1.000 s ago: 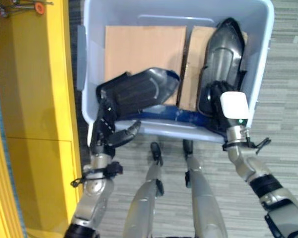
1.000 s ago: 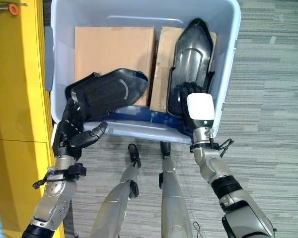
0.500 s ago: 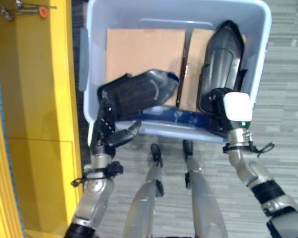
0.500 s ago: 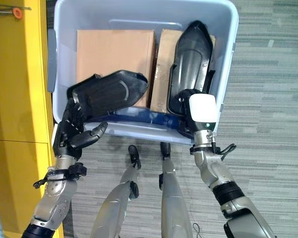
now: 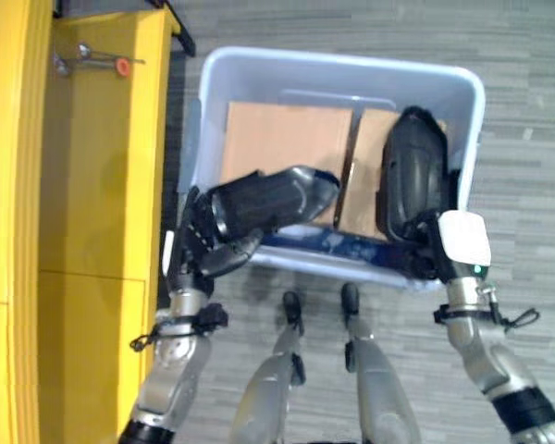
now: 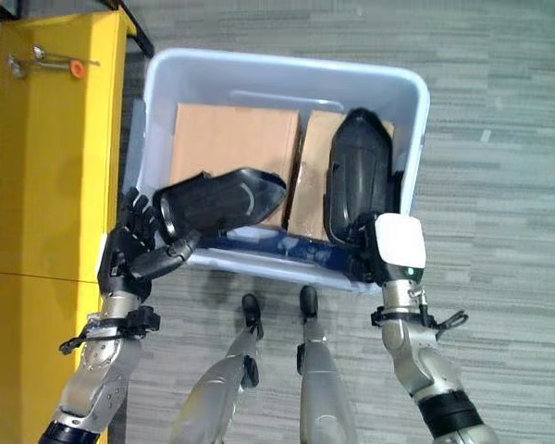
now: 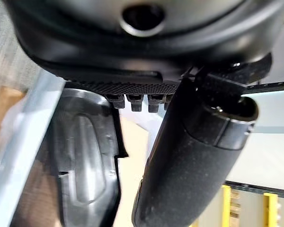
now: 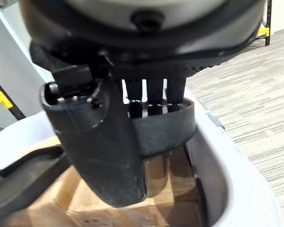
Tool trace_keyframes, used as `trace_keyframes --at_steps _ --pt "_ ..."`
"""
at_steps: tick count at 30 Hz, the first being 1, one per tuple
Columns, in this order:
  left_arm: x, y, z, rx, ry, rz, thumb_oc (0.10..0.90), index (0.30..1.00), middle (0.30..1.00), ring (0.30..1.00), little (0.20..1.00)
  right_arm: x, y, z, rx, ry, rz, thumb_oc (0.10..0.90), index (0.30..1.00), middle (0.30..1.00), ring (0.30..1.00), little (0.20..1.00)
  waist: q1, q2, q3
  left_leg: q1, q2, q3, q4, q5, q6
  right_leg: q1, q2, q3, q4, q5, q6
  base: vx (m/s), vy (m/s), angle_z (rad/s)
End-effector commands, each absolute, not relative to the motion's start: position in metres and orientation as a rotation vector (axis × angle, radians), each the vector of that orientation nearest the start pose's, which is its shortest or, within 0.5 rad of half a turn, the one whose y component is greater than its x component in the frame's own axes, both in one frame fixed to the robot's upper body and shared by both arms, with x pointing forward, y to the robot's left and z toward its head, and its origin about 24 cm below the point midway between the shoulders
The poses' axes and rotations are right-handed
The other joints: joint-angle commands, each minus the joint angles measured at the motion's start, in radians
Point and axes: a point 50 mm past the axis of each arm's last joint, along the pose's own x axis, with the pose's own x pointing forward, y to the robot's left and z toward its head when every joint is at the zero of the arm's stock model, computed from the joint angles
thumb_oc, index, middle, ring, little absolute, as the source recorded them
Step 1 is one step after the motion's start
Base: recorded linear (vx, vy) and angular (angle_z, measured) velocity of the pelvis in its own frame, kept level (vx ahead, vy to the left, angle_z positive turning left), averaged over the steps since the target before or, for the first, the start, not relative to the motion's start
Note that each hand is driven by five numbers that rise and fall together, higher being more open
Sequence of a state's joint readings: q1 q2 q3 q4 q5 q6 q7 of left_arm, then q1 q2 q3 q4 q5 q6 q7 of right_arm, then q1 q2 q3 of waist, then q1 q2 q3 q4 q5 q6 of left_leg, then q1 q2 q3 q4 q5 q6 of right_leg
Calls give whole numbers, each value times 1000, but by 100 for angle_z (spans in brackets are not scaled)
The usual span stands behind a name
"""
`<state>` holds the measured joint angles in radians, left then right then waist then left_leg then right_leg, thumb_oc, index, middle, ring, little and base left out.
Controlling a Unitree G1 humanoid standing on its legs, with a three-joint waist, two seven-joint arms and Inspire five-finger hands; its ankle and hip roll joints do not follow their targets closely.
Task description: Move parts from the plastic box to the shelf.
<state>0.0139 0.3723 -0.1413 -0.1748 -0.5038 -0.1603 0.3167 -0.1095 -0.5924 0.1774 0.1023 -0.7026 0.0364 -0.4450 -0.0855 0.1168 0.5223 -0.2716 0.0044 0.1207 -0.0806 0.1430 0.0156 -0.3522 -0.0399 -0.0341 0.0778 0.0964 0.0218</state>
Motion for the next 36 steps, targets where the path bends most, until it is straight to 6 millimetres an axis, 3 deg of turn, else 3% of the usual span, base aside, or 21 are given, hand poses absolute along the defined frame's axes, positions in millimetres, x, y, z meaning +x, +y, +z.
trace_keyframes --at_steps 1,7,8,18,27,36 --pt "239 201 116 -165 -365 135 900 1000 1000 1000 1000 262 -235 85 -1275 -321 -242 400 300 300 300 300 -11 -56 -154 78 37 13 -7 -90 -58 -26 -49 72 33 -61 110 0 0 0" --pt "236 206 113 -147 -350 130 900 1000 1000 1000 1000 255 -235 103 -1262 -395 -249 400 300 300 300 300 -14 -79 -210 115 47 9 -7 -98 -58 22 -52 70 9 -60 112 0 0 1" --pt "235 207 110 -148 -337 121 900 1000 1000 1000 1000 252 -237 114 -1264 -438 -263 400 300 300 300 300 -17 -87 -244 129 52 8 -7 -100 -59 41 -52 69 1 -59 113 0 0 0" --pt "231 210 96 -122 -263 88 900 1000 1000 1000 1000 247 -239 137 -1299 -522 -251 400 300 300 300 300 -20 -124 -368 201 73 8 -7 -125 -61 126 -47 68 -21 -72 116 41 -15 1" --pt "225 211 85 -124 -210 78 900 1000 1000 1000 1000 242 -239 150 -1333 -579 -241 400 300 300 300 300 -27 -141 -449 251 90 15 -7 -142 -65 180 -34 79 -33 -85 114 36 -22 1" --pt "218 211 74 -128 -165 87 900 1000 1000 1000 1000 230 -238 158 -1354 -630 -231 400 300 300 300 300 -42 -135 -500 298 118 20 -7 -148 -71 217 -4 98 -11 -117 99 25 -47 0"
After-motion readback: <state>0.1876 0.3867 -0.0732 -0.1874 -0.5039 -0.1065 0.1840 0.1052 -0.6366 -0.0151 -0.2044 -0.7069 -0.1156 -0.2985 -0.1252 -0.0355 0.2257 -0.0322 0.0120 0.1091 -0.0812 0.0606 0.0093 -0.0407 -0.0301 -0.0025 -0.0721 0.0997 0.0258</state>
